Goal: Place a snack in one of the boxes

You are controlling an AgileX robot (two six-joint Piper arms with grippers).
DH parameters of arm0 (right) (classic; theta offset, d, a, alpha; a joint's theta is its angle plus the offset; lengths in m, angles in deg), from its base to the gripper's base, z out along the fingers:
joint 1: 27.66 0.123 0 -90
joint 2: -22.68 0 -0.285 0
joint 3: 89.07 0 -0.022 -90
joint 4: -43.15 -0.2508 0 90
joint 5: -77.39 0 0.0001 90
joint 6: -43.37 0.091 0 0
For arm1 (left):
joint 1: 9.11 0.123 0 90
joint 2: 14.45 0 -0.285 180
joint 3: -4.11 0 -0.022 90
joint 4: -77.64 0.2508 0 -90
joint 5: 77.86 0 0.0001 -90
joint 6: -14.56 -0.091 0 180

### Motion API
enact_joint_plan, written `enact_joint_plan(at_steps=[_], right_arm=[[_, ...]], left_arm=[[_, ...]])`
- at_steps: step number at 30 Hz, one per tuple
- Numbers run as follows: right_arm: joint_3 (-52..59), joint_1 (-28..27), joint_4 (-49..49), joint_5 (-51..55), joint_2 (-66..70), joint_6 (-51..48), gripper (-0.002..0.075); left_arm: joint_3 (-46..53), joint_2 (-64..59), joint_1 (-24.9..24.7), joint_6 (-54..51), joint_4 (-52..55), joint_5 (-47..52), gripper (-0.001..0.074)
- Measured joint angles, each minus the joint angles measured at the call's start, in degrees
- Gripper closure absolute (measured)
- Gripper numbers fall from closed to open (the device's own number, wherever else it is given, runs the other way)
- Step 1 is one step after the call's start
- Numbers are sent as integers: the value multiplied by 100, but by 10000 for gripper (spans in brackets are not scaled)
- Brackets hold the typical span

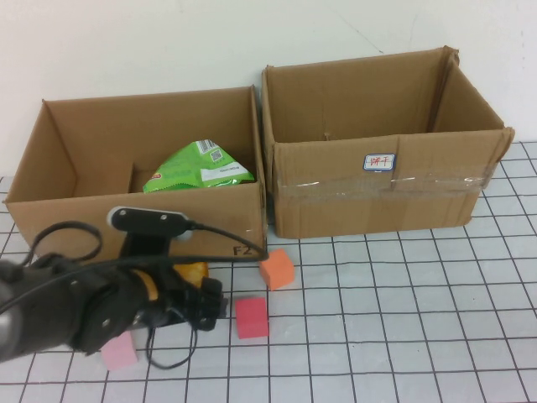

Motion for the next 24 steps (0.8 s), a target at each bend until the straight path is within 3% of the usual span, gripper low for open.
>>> enact_joint_plan(at_steps=[6, 13, 24], right_arm=[[132, 0, 144, 213, -355, 182, 720], [453, 0, 225, 201, -359, 255, 720], [790, 0, 272, -72, -359, 311, 720]], left_arm=[[-463, -510, 78, 0, 9, -30, 57], [-765, -565, 99, 0, 86, 831, 57], [-778, -565, 121, 10, 318, 279, 57]])
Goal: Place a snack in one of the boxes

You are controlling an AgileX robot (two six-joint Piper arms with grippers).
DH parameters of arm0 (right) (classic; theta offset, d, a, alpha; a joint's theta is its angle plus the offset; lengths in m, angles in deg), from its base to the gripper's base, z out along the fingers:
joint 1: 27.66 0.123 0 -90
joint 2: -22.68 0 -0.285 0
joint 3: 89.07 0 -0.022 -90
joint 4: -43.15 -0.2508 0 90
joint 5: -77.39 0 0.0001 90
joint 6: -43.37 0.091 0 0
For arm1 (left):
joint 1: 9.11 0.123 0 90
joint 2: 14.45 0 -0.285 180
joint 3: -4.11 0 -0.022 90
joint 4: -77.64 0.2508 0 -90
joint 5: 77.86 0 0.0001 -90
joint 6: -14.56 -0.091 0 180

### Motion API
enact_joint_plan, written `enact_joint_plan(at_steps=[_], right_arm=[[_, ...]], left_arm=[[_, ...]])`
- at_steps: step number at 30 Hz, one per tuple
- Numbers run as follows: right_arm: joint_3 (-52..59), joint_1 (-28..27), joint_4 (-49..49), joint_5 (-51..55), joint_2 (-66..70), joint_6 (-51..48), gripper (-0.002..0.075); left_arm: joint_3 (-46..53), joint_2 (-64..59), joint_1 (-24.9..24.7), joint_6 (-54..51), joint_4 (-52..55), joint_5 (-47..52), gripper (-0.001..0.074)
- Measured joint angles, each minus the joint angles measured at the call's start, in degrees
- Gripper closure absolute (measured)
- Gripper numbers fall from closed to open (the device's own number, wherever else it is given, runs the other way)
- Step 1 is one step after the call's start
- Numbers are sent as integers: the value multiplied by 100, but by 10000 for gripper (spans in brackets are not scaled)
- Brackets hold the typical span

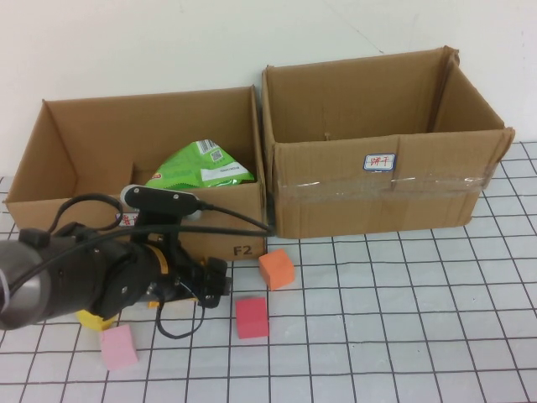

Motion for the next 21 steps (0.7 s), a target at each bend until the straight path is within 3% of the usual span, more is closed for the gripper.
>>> enact_joint_plan(at_steps=[3, 11, 21], right_arm=[[68, 0, 0, -14, 0, 0, 720], [308, 0, 62, -254, 0, 0, 721], [513, 0, 72, -495, 0, 0, 723]], left_arm=[[0, 0, 139, 32, 109, 35, 67], [0, 0, 494, 194, 171, 95, 175], [-13, -297, 399, 247, 65, -101, 189]])
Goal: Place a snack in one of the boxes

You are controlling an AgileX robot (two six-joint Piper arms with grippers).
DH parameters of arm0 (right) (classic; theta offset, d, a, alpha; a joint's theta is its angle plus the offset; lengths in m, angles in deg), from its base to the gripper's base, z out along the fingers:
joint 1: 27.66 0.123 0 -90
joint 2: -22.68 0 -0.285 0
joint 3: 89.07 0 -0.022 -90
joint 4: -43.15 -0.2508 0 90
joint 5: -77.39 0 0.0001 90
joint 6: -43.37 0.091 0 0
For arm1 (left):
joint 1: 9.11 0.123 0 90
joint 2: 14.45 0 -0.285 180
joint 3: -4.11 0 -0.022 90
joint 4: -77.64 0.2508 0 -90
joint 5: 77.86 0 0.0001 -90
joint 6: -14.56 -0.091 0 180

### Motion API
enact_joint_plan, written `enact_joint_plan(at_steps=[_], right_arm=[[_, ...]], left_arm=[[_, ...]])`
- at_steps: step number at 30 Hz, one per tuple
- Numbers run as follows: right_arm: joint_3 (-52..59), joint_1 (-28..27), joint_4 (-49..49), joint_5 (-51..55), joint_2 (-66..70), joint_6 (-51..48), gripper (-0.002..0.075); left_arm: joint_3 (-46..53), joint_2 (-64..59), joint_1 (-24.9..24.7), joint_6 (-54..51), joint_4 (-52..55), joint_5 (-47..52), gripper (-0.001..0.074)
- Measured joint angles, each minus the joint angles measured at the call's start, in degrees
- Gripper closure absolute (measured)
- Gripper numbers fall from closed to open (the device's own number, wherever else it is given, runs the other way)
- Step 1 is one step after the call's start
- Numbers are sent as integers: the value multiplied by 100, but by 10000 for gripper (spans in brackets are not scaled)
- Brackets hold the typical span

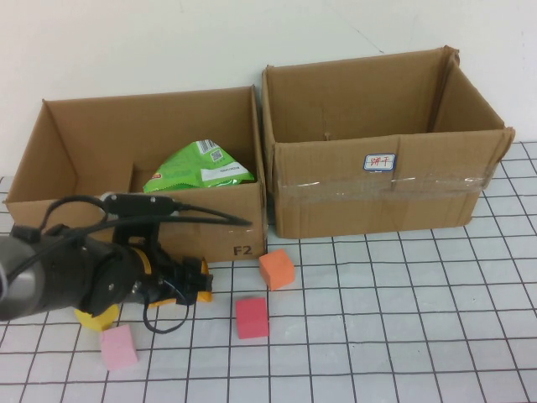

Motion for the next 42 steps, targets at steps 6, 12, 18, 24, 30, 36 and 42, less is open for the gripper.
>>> enact_joint_plan(at_steps=[6, 12, 18, 24, 30, 36, 42], right_arm=[[0, 0, 3, -23, 0, 0, 723], [0, 0, 17, -61, 0, 0, 723], [0, 0, 31, -82, 0, 0, 723], [0, 0, 31, -106, 0, 0, 723], [0, 0, 31, -106, 0, 0, 723], [0, 0, 31, -106, 0, 0, 723], [0, 0, 31, -106, 0, 0, 724]], left_arm=[[-23, -264, 0, 183, -29, -69, 189], [-35, -348, 0, 225, -63, -69, 224], [-80, -239, -3, 227, -94, 443, 318], [-68, 144, -100, 166, -94, 1178, 318], [-73, 993, -768, -38, -94, 1217, 318], [-691, 1551, -1430, -226, -82, 348, 319], [-2144, 1079, -1464, -178, -23, -201, 319]])
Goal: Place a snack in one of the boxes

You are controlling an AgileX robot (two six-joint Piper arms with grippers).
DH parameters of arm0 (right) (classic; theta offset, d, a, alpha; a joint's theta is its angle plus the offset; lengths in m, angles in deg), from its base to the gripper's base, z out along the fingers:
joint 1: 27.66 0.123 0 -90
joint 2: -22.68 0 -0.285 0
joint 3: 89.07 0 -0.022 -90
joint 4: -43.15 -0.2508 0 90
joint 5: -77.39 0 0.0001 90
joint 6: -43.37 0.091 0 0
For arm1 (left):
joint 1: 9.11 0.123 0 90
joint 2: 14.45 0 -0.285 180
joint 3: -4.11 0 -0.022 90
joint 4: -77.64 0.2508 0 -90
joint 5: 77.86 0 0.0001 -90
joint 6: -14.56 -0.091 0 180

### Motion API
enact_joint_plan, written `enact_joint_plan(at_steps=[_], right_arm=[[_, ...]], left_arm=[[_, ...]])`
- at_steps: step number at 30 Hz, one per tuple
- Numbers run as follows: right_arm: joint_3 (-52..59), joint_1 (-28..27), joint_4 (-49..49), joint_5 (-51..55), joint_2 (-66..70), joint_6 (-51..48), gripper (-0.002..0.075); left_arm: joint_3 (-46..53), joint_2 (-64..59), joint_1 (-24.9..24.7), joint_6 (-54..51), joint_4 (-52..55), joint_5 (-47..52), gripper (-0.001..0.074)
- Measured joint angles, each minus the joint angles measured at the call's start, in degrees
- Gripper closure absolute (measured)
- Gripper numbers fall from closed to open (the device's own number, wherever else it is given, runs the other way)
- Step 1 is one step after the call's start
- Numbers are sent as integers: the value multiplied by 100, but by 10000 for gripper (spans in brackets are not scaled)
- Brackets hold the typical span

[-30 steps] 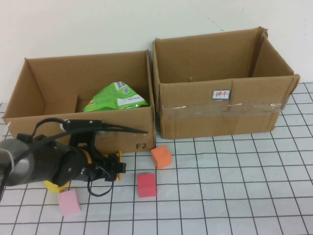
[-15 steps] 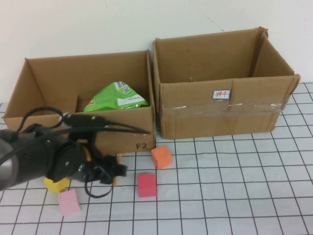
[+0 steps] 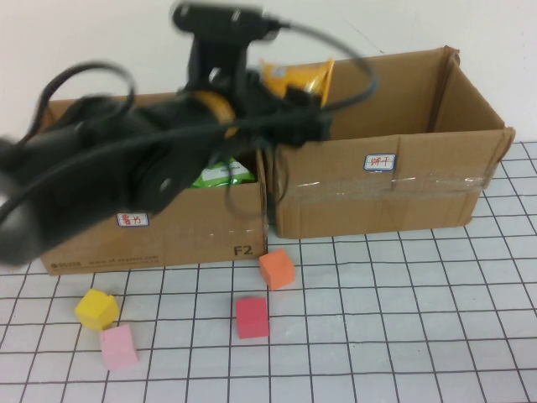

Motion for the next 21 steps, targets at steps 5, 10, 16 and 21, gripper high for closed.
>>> enact_joint_plan(at_steps=[5, 10, 16, 21], right_arm=[[38, 0, 0, -56, 0, 0, 724], [64, 0, 0, -79, 0, 0, 724], [64, 0, 4, -86, 0, 0, 724], [72, 0, 13, -102, 0, 0, 724]], left_arm=[[-1169, -996, 14, -65, 207, -111, 319], [-2168, -1869, 23, -131, 245, 688, 225], [-3028, -2113, 83, -368, 817, 2495, 358], [-3369, -1834, 92, -345, 1261, 3702, 660]])
